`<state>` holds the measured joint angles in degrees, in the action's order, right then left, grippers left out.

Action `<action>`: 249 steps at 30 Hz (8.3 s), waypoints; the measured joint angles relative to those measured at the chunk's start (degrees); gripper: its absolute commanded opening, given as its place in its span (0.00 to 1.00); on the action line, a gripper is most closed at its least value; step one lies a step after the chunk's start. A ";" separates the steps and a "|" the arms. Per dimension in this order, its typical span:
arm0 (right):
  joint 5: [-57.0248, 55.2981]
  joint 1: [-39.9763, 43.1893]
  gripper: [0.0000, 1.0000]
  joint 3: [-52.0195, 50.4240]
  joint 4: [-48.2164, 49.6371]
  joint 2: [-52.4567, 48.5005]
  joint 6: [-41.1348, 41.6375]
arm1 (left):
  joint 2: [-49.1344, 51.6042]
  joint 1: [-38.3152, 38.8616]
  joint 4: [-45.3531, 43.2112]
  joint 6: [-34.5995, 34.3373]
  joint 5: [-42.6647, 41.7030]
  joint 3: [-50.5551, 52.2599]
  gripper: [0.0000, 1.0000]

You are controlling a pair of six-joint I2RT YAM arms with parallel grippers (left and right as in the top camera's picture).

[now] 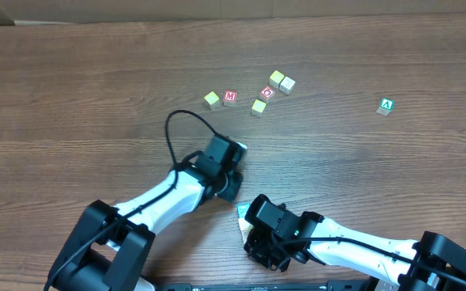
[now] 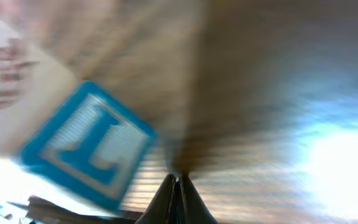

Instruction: Flip 3 blocks

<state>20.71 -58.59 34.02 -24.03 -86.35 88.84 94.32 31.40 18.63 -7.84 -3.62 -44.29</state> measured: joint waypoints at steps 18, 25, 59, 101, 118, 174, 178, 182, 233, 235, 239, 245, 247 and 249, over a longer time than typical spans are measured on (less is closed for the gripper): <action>1.64 14.10 0.04 0.46 -14.03 1.84 7.15 | -0.24 -16.87 14.56 -11.85 -4.59 -3.04 0.04; -3.39 31.12 0.04 0.31 -14.23 4.04 -5.95 | -0.20 -26.43 23.56 -10.08 -9.18 -7.85 0.05; -17.38 51.80 0.16 61.40 -54.45 20.39 -64.24 | -76.54 -29.20 61.09 0.90 -2.34 -19.89 0.39; -18.12 51.80 1.00 62.03 -62.12 31.76 -71.54 | -76.65 -29.20 60.70 2.29 0.50 -19.89 1.00; -21.73 51.80 1.00 61.81 -60.39 32.61 -72.24 | -76.65 -29.20 60.70 2.29 0.50 -19.89 1.00; -2.10 54.80 1.00 -32.96 20.39 85.50 -91.84 | -76.65 -29.20 60.67 2.27 0.50 -19.85 1.00; -2.08 54.80 1.00 -32.96 20.44 85.50 -91.82 | -76.65 -29.20 60.67 2.29 0.50 -19.82 1.00; -2.08 54.80 1.00 -32.96 20.41 85.50 -91.82 | -76.65 -29.20 60.67 2.29 0.50 -19.82 1.00; -2.10 54.80 1.00 -32.96 20.41 85.50 -91.84 | -88.61 -23.87 0.52 2.47 -2.78 20.37 1.00; -2.10 54.80 1.00 -32.96 20.44 85.50 -91.82 | -90.88 -23.96 -4.72 2.43 -3.89 25.64 1.00; -2.08 54.80 1.00 -32.96 20.41 85.50 -91.82 | -92.74 -25.05 -13.35 2.27 -5.03 33.53 1.00; -2.08 54.80 1.00 -32.96 20.39 85.50 -91.84 | -93.20 -26.49 -20.17 2.27 -5.16 40.79 1.00; -2.08 54.80 1.00 -32.96 20.41 85.50 -91.82 | -93.26 -27.23 -21.73 2.27 -5.16 42.66 1.00; -2.10 54.80 1.00 -32.96 20.44 85.50 -91.84 | -93.31 -27.82 -21.27 2.29 -5.09 43.50 1.00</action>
<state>18.61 -3.79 1.06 -3.60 -0.84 -3.01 1.02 3.57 -2.63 -5.54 -8.71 -0.80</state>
